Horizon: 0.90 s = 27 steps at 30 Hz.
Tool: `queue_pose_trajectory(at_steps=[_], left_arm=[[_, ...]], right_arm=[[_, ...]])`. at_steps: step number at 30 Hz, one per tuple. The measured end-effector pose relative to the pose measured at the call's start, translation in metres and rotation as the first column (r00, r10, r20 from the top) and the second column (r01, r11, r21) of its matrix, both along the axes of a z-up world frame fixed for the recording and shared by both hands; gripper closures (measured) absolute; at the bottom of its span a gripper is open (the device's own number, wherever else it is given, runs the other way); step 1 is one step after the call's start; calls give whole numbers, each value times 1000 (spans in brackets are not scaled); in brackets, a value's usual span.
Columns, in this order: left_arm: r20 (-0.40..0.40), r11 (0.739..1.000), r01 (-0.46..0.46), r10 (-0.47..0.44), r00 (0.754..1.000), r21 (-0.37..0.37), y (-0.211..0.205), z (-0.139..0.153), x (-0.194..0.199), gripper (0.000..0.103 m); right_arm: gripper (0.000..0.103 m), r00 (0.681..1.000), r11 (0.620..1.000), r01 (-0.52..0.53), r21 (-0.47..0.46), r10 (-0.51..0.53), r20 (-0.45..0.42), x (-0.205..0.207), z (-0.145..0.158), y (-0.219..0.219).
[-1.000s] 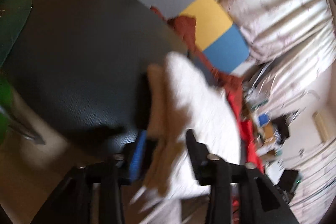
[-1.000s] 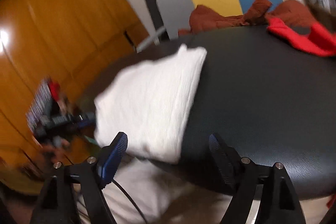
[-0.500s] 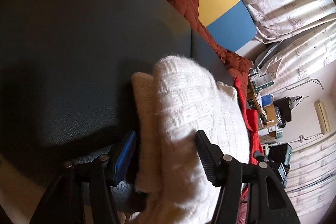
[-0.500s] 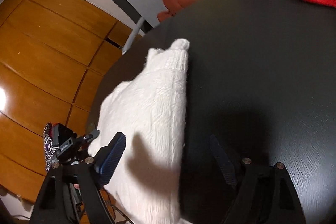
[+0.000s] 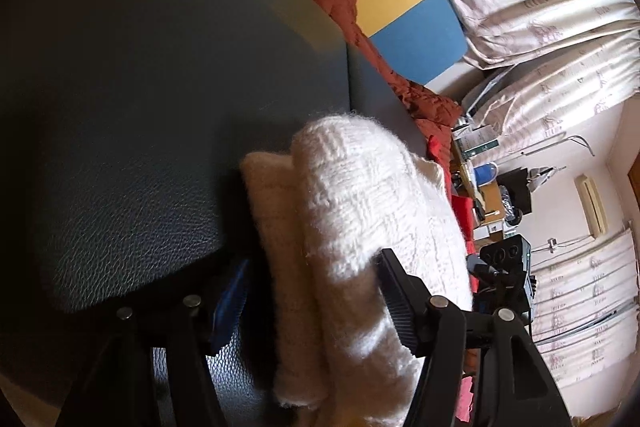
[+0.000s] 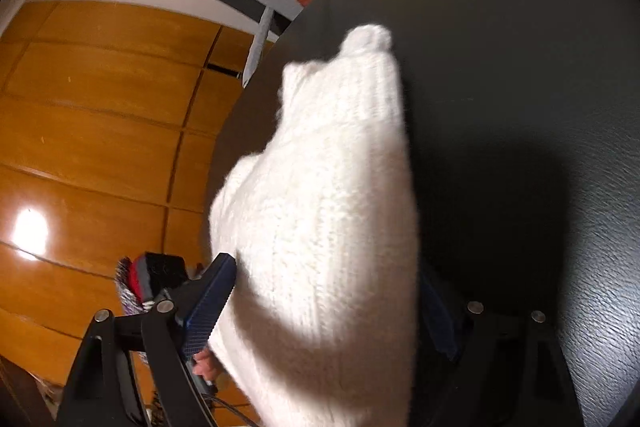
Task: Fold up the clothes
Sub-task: 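Grasp the folded white sweater with both grippers and lift it off the table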
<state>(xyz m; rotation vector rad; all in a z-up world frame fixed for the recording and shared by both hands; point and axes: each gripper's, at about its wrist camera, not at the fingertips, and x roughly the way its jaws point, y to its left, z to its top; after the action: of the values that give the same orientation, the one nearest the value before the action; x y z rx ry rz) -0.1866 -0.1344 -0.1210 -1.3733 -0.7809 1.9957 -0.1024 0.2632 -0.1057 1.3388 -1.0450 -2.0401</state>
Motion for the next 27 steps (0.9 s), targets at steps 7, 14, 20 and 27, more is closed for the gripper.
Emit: queue_pose_trajectory(at_steps=[7,14,20,27], left_arm=[[-8,997,69,-69,998,14,13,-2,-7,39],[-31,998,55,-54,998,13,18,-1,-1,45],[-97,998,-13,7,995,-60,27,12,14,61],[-205,985,-83,51,978,-151,33,45,38,69]], right_arm=[[20,999,1000,-14,20,15,-32,6,0,-2],[22,999,999,-13,34,15,-37,5,1,-2],[36,999,999,-5,50,7,-42,7,2,-1],[50,997,997,-29,73,34,-72,11,20,-3]])
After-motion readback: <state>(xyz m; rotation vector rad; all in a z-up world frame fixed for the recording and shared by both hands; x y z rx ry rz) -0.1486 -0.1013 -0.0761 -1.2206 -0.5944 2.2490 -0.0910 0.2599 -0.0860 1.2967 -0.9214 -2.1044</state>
